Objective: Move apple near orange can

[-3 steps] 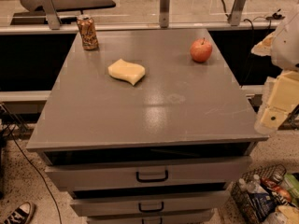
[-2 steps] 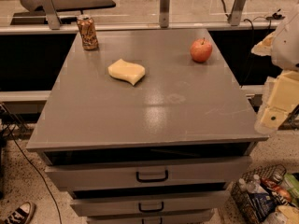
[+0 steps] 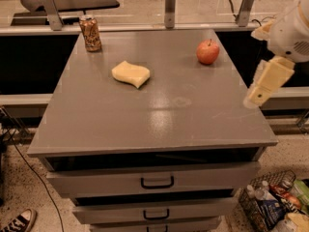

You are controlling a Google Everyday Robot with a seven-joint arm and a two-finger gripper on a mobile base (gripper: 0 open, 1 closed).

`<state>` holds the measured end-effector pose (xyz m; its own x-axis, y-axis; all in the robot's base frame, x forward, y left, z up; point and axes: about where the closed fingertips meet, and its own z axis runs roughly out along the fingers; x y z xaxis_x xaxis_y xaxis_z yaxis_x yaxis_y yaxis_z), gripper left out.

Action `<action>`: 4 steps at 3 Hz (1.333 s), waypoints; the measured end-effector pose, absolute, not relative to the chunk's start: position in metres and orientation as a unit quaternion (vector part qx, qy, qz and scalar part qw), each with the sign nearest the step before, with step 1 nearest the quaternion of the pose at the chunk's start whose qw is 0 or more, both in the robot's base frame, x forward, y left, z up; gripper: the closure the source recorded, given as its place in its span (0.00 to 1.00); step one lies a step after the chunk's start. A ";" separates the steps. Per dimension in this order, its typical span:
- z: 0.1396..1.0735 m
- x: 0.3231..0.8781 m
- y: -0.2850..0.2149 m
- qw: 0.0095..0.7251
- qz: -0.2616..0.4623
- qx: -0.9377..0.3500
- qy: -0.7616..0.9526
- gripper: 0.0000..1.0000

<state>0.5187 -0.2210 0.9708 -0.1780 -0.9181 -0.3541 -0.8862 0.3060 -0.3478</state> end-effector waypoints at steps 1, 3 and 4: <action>0.966 0.581 -0.226 0.317 -0.021 -0.571 0.757 0.00; 0.945 0.695 -0.221 0.427 0.032 -0.526 0.735 0.00; 0.931 0.747 -0.213 0.467 0.052 -0.497 0.730 0.00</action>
Offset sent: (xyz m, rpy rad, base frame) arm 0.1978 -0.0150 -0.0265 0.3615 -0.2422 -0.0159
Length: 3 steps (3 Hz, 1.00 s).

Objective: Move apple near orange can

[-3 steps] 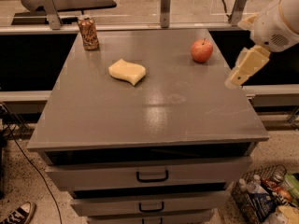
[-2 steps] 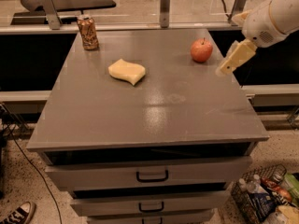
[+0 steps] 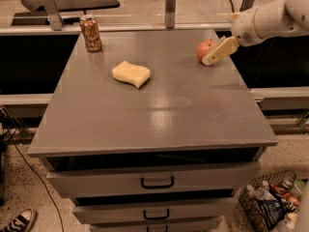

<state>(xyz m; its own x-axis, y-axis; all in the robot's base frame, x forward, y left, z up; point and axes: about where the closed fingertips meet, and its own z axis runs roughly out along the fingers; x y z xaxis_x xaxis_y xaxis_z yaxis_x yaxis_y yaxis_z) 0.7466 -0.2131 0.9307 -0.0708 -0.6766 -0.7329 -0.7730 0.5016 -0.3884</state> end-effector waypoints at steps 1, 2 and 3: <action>0.921 0.787 -0.210 0.494 0.053 -0.472 0.728 0.00; 0.906 0.808 -0.213 0.497 0.046 -0.457 0.736 0.00; 0.884 0.817 -0.220 0.486 0.044 -0.444 0.752 0.00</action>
Offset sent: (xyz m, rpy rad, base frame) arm 0.0876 -0.0121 -0.0399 0.0606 -0.0430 -0.1315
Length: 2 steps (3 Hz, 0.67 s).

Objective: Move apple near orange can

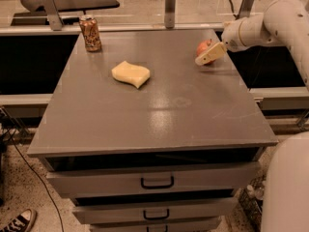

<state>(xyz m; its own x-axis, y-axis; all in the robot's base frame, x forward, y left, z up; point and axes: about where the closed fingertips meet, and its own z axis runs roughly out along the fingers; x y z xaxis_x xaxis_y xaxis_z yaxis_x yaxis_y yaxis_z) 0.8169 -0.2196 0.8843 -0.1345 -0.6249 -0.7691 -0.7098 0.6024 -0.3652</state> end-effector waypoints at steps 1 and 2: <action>0.872 0.817 -0.222 0.475 0.043 -0.440 0.761 0.17; 0.870 0.811 -0.215 0.470 0.050 -0.447 0.760 0.39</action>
Offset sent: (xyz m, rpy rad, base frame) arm -0.0192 0.0096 -0.0091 -0.0079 0.0430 0.0270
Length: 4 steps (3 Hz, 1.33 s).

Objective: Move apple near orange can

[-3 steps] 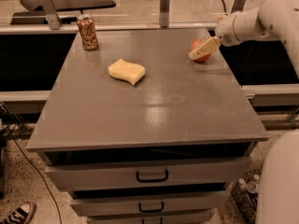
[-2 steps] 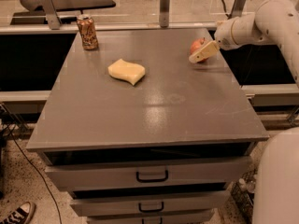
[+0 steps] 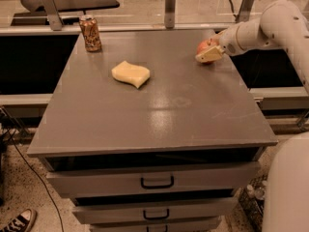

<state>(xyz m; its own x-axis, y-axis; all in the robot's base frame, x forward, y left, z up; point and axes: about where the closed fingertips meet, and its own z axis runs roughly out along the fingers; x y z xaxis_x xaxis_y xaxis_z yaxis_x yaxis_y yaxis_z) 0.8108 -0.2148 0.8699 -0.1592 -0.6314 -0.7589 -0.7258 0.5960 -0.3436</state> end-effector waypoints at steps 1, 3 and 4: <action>0.876 0.794 -0.198 0.466 0.072 -0.466 0.749 0.63; 0.914 0.768 -0.171 0.494 0.100 -0.495 0.708 1.00; 0.911 0.766 -0.159 0.490 0.106 -0.505 0.703 1.00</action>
Offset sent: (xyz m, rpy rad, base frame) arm -0.0883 0.0657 0.1077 0.1099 -0.1503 0.2929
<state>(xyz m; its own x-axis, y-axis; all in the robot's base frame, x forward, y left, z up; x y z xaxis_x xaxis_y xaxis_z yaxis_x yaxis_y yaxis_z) 0.7662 -0.1589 0.9107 -0.0111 -0.6058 -0.7956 -0.8137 0.4679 -0.3450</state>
